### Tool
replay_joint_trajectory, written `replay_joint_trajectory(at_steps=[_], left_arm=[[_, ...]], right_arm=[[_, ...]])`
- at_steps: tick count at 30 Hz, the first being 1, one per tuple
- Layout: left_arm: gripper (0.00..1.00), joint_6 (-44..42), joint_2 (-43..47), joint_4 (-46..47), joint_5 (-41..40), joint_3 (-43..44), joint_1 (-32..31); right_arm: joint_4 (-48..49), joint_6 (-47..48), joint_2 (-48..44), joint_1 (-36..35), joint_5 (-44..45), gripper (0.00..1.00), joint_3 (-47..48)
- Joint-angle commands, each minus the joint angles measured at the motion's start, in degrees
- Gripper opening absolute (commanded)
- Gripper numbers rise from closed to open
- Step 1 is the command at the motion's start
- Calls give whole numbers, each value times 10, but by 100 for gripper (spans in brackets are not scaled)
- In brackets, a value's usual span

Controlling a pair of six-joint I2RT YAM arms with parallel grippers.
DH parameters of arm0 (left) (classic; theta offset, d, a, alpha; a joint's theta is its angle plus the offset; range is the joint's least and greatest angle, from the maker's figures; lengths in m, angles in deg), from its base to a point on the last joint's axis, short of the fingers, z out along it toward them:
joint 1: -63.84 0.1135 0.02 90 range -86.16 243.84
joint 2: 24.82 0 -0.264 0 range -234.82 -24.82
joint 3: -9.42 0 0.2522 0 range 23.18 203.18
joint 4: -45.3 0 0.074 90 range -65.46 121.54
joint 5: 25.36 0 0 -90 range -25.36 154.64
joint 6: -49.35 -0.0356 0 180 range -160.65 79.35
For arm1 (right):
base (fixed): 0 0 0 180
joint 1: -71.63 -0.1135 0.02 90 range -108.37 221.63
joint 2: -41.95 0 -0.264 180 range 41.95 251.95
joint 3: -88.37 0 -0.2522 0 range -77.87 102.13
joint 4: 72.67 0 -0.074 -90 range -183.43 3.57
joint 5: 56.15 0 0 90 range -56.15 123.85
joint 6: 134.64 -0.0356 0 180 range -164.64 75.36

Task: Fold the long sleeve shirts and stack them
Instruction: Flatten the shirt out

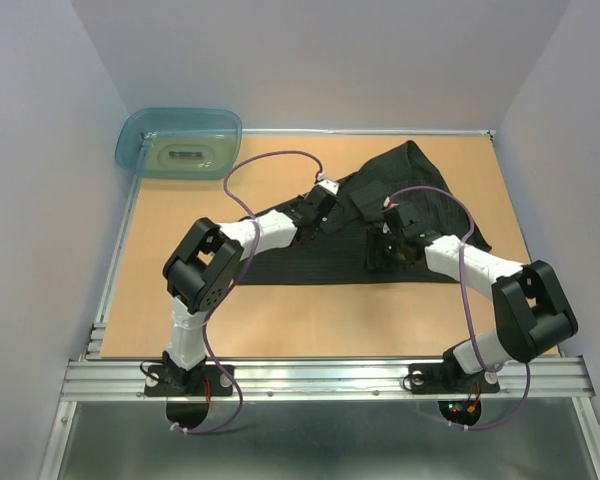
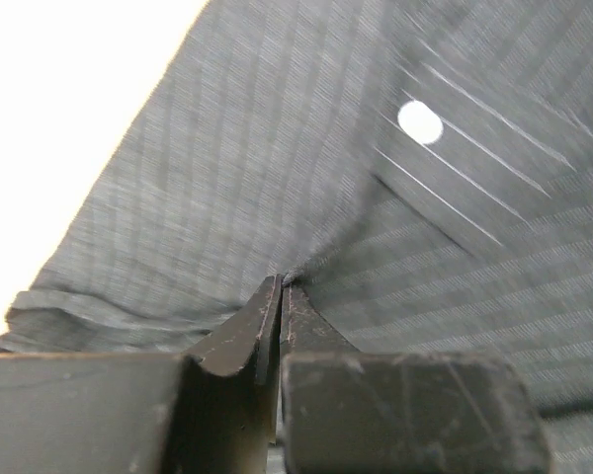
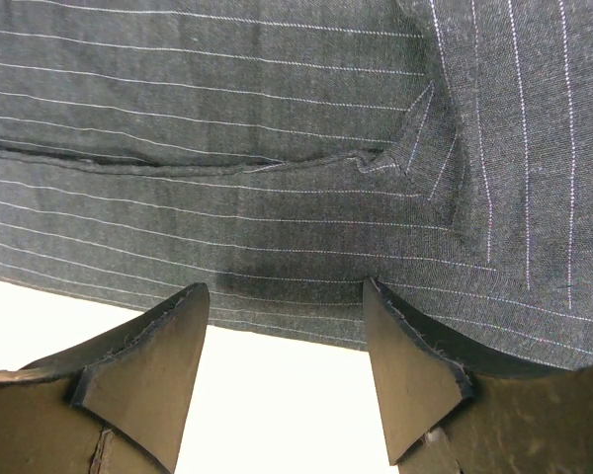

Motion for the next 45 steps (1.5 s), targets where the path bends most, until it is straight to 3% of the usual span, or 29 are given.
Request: replay_joint_trajectory(at_steps=[1, 12, 15, 16, 17, 20, 23, 27, 31, 37, 45], left_arm=[[11, -41, 7, 12, -54, 53, 38], [29, -101, -111, 97, -214, 223, 115], [43, -106, -149, 115, -257, 281, 132], [56, -107, -163, 118, -272, 309, 134], [62, -107, -166, 119, -278, 322, 137], [66, -111, -164, 146, -304, 345, 138], [80, -95, -141, 150, -320, 351, 140], [92, -36, -86, 106, -296, 332, 140], [94, 84, -6, -45, -173, 297, 139], [95, 217, 131, -69, 23, 31, 124], [96, 269, 173, -57, 114, -133, 121]], right_arm=[[12, -2, -25, -7, -1, 69, -11], [7, -3, -51, -7, -22, 69, -19], [1, -3, -62, -7, -25, 69, -18], [-3, -3, -69, -7, -24, 69, -15], [-4, -2, -71, -7, -22, 69, -13], [-13, 1, -83, -7, -7, 70, -4], [-23, 5, -93, -7, 24, 69, 8], [-29, 9, -95, -7, 46, 70, 21], [-34, 15, -82, -7, 61, 69, 34], [-34, 20, -37, -7, 58, 69, 47], [-34, 24, 20, -7, 35, 69, 14]])
